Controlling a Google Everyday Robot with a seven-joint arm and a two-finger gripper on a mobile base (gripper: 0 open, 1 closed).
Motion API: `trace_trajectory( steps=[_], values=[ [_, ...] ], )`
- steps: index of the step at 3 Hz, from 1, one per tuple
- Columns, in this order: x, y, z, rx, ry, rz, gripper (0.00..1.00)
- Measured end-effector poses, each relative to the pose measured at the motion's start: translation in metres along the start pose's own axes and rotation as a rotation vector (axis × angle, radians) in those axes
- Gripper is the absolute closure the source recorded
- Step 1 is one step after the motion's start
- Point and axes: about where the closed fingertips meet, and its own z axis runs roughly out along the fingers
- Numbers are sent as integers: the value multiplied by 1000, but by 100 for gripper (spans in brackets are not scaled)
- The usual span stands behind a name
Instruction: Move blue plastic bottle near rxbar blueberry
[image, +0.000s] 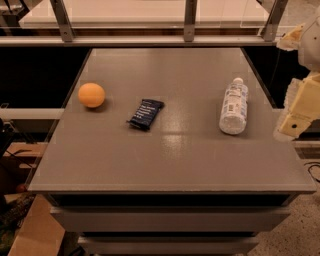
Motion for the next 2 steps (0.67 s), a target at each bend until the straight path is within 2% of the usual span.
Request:
trace_trajectory(
  steps=[1,2],
  values=[
    [0,0,0,0,0,0,0],
    [-1,-7,2,7,31,63,0]
  ],
)
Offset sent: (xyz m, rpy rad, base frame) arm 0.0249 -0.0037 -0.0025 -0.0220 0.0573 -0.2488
